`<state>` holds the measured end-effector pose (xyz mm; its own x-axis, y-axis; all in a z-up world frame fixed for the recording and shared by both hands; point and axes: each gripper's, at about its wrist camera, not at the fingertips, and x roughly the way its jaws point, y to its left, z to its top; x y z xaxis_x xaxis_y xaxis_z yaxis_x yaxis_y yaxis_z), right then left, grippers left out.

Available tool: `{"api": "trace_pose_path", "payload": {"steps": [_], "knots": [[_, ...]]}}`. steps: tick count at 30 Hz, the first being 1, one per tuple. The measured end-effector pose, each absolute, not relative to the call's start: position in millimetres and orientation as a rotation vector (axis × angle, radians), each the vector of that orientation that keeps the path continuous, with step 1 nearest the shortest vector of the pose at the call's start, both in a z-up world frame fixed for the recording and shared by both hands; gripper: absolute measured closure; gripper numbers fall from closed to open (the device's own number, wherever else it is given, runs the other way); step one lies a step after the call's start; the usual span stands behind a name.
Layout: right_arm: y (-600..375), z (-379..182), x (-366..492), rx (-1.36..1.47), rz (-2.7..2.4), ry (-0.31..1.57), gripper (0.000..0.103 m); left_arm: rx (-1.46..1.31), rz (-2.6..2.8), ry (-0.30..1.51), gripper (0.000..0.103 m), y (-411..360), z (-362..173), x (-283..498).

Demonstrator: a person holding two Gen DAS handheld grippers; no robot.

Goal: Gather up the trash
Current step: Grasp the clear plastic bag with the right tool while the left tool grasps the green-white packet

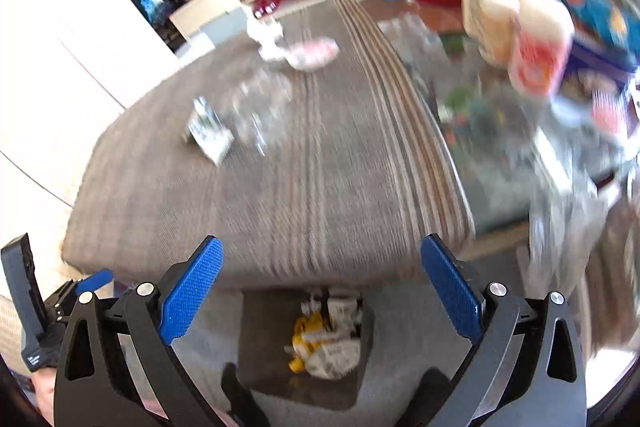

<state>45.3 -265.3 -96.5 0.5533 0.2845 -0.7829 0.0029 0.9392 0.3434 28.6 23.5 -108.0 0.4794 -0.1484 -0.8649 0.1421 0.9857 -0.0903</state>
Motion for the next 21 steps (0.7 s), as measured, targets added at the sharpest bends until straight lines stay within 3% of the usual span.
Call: {"api": "trace_pose_path", "payload": {"steps": [8, 17, 19, 21], "knots": [[-249, -75, 99, 0.302, 0.203, 0.941, 0.004, 0.0, -0.146, 0.967, 0.008, 30, -61, 97], [-244, -98, 148, 0.402, 0.237, 0.942, 0.005, -0.088, -0.114, 0.956, 0.008, 25, -58, 169], [-238, -103, 154, 0.374, 0.244, 0.941, 0.017, -0.09, -0.115, 0.967, 0.008, 20, -63, 180], [-229, -112, 164, 0.338, 0.261, 0.956, 0.022, -0.088, -0.11, 0.978, 0.008, 16, -70, 190]]}}
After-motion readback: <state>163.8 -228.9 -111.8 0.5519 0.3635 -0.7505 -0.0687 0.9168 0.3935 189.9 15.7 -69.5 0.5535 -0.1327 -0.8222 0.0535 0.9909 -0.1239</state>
